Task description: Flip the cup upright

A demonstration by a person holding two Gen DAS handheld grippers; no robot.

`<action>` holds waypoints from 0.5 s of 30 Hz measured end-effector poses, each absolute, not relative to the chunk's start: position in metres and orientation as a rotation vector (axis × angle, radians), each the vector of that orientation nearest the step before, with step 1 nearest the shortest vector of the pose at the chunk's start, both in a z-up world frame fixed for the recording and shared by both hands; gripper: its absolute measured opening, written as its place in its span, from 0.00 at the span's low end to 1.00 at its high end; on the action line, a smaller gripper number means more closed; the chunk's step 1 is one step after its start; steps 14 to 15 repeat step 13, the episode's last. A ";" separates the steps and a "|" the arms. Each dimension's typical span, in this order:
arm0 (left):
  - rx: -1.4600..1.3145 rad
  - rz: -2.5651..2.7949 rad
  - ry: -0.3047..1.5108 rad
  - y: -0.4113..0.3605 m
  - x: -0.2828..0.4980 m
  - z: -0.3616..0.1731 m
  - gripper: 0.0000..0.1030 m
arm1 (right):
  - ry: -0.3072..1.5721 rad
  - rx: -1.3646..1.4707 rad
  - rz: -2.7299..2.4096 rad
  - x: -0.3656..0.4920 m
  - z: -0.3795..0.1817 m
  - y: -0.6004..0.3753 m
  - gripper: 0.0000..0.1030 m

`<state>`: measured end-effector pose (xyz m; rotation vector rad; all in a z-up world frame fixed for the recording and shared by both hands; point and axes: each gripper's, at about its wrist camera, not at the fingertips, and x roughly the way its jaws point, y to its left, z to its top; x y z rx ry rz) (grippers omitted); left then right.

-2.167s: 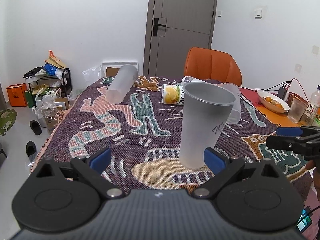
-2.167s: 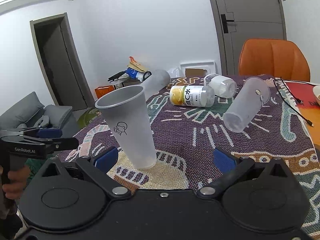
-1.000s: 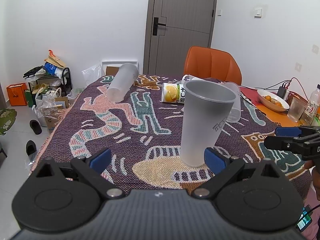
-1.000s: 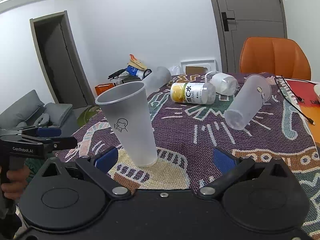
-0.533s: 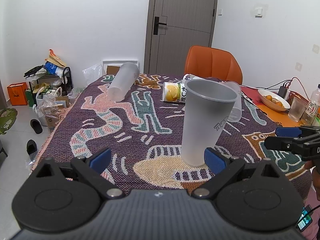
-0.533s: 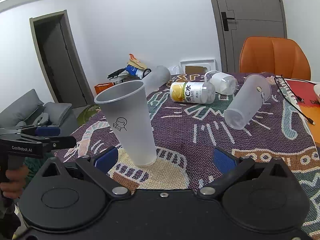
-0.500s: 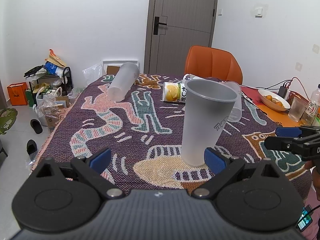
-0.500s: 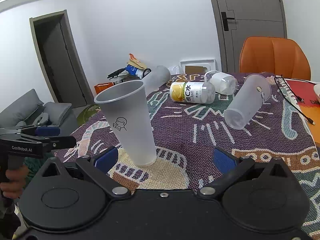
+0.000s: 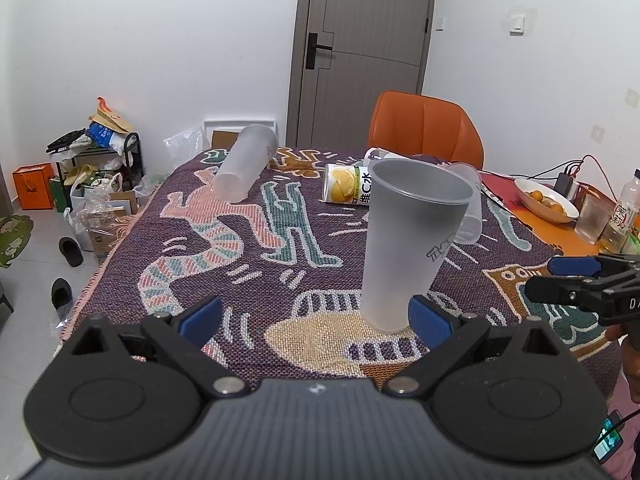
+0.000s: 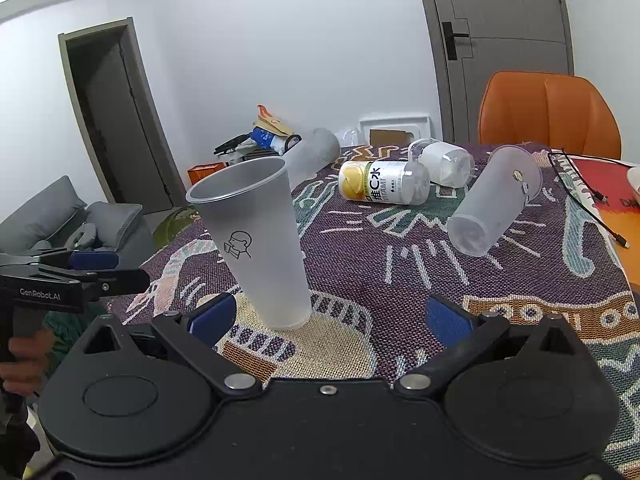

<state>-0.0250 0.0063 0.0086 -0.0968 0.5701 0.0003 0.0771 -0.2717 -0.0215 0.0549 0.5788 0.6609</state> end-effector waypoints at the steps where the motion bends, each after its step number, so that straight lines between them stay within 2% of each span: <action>1: -0.098 0.001 0.569 0.007 -0.025 0.009 0.96 | 0.580 0.053 0.662 0.077 -0.022 -0.272 1.00; 15: -0.108 0.004 0.567 0.008 -0.021 0.003 0.96 | 0.601 0.051 0.668 0.080 -0.025 -0.265 1.00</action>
